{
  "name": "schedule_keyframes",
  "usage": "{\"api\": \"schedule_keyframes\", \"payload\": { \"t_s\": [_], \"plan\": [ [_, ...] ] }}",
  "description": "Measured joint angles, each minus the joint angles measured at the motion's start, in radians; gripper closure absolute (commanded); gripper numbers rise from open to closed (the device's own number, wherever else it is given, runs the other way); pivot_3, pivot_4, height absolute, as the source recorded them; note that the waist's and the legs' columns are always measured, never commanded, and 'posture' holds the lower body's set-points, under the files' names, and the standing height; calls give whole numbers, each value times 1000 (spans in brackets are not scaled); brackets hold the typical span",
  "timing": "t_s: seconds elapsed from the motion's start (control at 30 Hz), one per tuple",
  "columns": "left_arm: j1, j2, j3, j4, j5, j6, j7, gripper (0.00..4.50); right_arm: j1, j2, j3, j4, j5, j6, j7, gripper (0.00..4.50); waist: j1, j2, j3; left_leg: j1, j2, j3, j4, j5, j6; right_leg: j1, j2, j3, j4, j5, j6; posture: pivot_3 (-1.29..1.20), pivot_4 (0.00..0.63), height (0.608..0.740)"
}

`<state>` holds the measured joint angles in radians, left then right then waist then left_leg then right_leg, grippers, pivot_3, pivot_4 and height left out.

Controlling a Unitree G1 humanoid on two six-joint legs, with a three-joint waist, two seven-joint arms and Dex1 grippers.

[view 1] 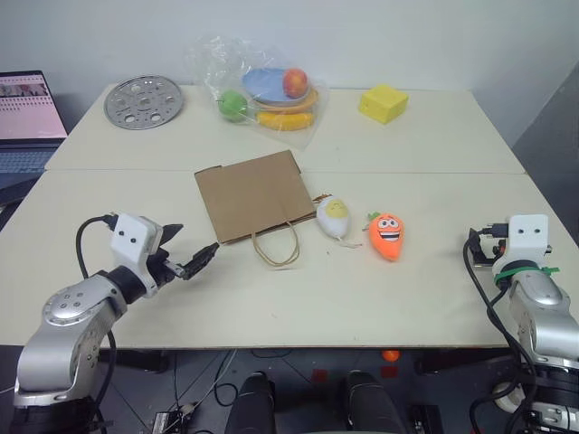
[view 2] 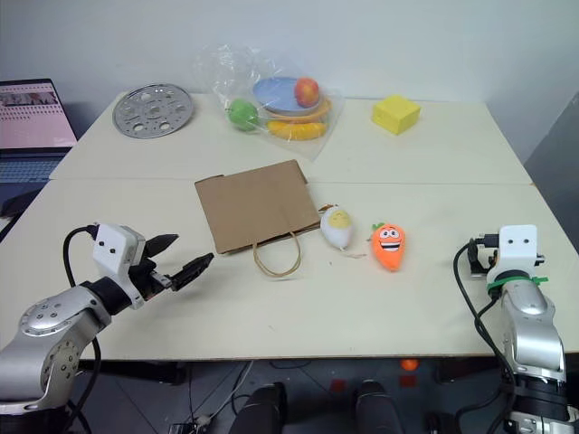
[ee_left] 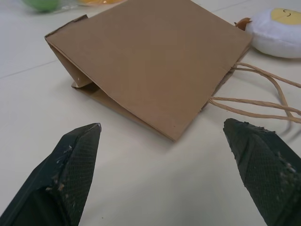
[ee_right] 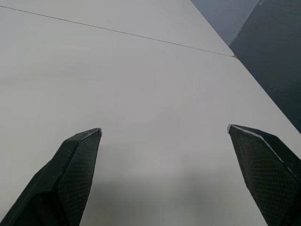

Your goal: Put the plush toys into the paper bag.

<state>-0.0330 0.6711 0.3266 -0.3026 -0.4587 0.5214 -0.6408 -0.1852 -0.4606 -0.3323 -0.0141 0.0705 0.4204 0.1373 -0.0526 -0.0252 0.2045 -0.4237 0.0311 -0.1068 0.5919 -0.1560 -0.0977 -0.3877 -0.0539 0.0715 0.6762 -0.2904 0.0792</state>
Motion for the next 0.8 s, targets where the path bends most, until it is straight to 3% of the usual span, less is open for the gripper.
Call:
{"api": "schedule_keyframes", "payload": {
  "t_s": [0.37,0.57,0.67,0.8],
  "plan": [
    [6,42,-8,-69,-28,13,-65,38,-6,-45,13,-31,27,-6,94,0,-2,0,0,0,0,0,0,0,0,0,0,0,0,0,0,0,150,740],
    [14,104,-64,-202,-117,44,-200,38,-43,-164,102,-254,265,67,443,0,-5,1,0,0,1,0,0,0,0,0,0,0,0,-3,4,0,150,740],
    [27,170,-152,-228,-63,3,-265,38,-43,-228,113,-348,395,139,576,0,-1,1,0,0,1,0,-1,0,0,0,0,0,-1,-4,3,0,150,740],
    [-18,181,-266,-238,15,-53,-296,38,-25,-275,134,-429,494,204,664,0,13,0,1,-1,0,0,0,0,0,0,0,0,-2,-7,-3,0,150,740]
  ]
}}
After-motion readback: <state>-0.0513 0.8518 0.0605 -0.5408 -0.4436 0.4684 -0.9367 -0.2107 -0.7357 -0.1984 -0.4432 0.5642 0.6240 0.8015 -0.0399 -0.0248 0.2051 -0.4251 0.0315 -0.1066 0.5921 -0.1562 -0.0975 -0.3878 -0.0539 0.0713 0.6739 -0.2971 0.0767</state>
